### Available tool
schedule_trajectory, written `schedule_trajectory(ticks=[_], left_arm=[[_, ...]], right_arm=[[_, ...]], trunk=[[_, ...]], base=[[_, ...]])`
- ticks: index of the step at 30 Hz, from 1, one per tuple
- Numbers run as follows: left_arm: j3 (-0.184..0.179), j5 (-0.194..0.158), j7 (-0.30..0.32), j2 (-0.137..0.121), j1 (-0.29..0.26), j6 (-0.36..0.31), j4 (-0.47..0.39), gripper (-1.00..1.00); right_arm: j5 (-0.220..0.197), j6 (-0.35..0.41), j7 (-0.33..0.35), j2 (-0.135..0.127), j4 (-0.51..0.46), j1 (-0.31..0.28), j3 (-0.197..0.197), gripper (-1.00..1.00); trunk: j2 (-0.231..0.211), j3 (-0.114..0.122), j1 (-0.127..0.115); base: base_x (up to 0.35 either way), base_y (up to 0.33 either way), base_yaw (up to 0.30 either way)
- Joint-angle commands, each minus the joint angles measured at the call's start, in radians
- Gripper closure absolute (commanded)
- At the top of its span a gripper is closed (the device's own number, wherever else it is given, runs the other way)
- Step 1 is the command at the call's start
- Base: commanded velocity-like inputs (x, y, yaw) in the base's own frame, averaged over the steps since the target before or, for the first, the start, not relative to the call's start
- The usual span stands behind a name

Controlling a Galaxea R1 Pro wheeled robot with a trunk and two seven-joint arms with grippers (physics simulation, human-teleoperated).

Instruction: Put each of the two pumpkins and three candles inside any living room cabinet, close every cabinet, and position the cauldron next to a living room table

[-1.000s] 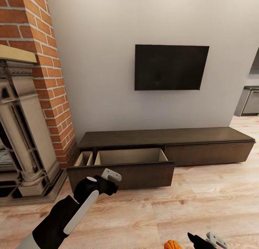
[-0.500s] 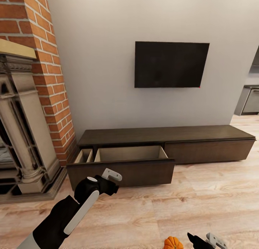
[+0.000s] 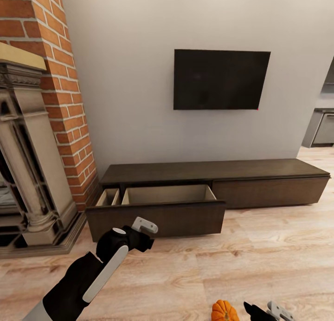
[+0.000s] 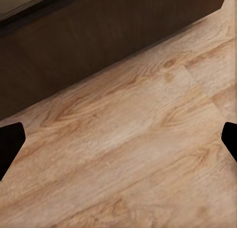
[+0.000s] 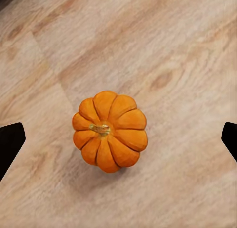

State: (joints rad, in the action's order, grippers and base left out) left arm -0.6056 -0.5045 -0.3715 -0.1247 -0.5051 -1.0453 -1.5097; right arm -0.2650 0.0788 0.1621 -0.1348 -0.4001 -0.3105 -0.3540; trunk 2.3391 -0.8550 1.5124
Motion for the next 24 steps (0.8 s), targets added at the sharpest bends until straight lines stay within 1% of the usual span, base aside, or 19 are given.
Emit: schedule_trajectory(ticks=[1,5,9,10,13,14,17,20,23,24], left_arm=[[-0.002,-0.009,-0.01,0.001,-0.001,-0.002,-0.001,-1.0],[-0.003,-0.008,-0.011,0.007,-0.001,-0.002,-0.001,-1.0],[-0.003,-0.007,-0.011,0.009,-0.001,-0.002,-0.001,-1.0],[-0.003,-0.007,-0.011,0.009,-0.001,-0.002,-0.001,-1.0],[-0.002,-0.007,-0.011,0.01,-0.001,-0.002,-0.001,-1.0],[-0.003,-0.007,-0.011,0.011,-0.001,-0.002,-0.001,-1.0],[-0.003,-0.006,-0.012,0.013,-0.001,-0.002,-0.001,-1.0],[-0.003,-0.005,-0.012,0.013,-0.001,-0.002,-0.001,-1.0],[-0.003,-0.005,-0.012,0.014,-0.001,-0.002,-0.001,-1.0],[-0.003,-0.005,-0.012,0.014,-0.001,-0.002,-0.001,-1.0]], right_arm=[[-0.007,0.008,0.007,0.0,-0.001,-0.001,-0.006,-1.0],[-0.005,0.013,0.017,0.0,-0.002,-0.003,0.0,-1.0],[-0.005,0.025,0.087,-0.008,-0.002,-0.009,0.012,-1.0],[-0.005,0.046,0.107,-0.011,-0.003,-0.026,0.013,-1.0],[-0.006,0.103,0.129,-0.02,-0.004,-0.067,0.014,-1.0],[-0.007,0.146,0.14,-0.025,-0.002,-0.092,0.014,-1.0],[-0.011,0.2,0.157,-0.027,-0.003,-0.123,0.015,-1.0],[-0.014,0.218,0.175,-0.027,-0.001,-0.133,0.016,-1.0],[-0.016,0.23,0.216,-0.031,0.001,-0.139,0.012,-1.0],[-0.016,0.233,0.23,-0.032,0.002,-0.14,0.01,-1.0]], trunk=[[0.008,-0.004,0.004],[0.036,-0.017,0.019],[0.064,-0.029,0.034],[0.071,-0.032,0.038],[0.092,-0.042,0.05],[0.099,-0.045,0.054],[0.12,-0.054,0.065],[0.141,-0.064,0.077],[0.161,-0.073,0.088],[0.161,-0.077,0.088]], base=[[0.0,0.0,0.0],[0.0,0.0,0.0],[0.0,0.0,0.0],[0.0,0.0,0.0],[0.0,0.0,0.0],[0.0,0.0,0.0],[0.0,0.0,0.0],[0.0,0.0,0.0],[0.0,0.0,0.0],[0.0,0.0,0.0]])
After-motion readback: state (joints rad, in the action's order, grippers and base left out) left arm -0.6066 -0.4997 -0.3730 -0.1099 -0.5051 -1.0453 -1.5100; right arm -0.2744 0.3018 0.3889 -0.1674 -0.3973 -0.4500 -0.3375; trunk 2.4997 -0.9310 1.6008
